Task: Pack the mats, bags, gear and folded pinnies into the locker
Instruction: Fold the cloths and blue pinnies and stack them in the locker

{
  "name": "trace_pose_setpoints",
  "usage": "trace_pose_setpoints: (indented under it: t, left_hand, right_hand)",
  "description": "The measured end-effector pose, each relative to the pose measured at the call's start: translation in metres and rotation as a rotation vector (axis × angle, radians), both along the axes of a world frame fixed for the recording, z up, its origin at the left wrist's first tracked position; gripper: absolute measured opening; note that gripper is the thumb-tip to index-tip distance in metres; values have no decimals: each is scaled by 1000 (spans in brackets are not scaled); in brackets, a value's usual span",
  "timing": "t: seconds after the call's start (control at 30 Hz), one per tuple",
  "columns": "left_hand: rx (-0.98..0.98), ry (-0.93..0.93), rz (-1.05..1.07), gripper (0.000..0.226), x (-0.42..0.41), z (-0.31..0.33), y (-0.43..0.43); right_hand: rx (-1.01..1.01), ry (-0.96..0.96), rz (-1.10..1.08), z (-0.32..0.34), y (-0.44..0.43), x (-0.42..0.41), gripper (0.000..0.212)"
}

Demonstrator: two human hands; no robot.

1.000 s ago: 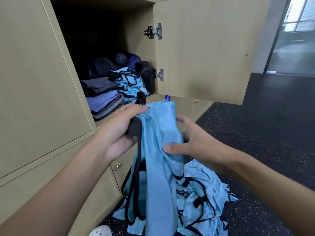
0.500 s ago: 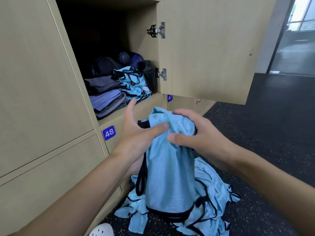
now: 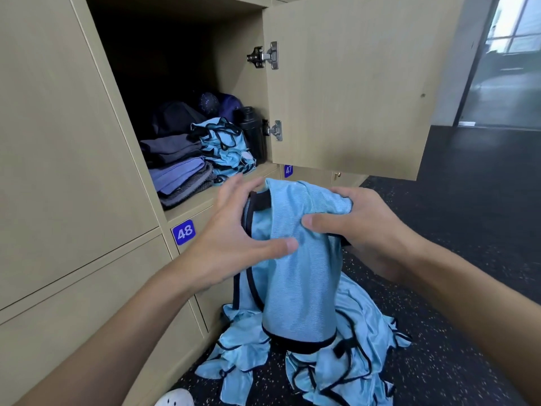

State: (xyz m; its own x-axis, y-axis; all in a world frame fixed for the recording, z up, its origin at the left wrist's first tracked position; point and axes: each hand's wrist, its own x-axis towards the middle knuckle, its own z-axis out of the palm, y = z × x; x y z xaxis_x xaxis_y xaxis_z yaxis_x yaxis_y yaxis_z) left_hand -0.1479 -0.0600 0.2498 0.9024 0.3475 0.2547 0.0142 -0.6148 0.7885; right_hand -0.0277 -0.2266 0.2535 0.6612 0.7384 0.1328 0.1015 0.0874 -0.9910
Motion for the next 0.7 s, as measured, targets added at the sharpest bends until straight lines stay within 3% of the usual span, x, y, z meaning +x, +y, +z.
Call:
trace_pose_setpoints:
  t: [0.07,0.23,0.37,0.43,0.5,0.57,0.7]
  left_hand:
    - [-127,-20,-115,114,0,-2,-4]
    - [-202,-130,-82,84,5,-5,-8]
    - [-329,-215,9,81,9,-4,-9]
    - [-492,-252,48,78,11,-3,-12]
    - [-635,-276,110,74,14,-3,-13]
    - [-722,-264,149,73,13,-1,-12]
    - [-738,-278,141,73,11,2,-14]
  right_hand:
    - [-30,43,64,2,-3,0,29]
    - [-62,100,118,2,-5,2,33]
    - [-31,17,86,-2,-3,1,59]
    - [2,12,66,-6,-1,-2,79]
    - [-18,-110,7,-10,1,-6,95]
    - [-34,-259,-55,-11,6,-10,103]
    - [28,-303,-95,-10,11,-9,102]
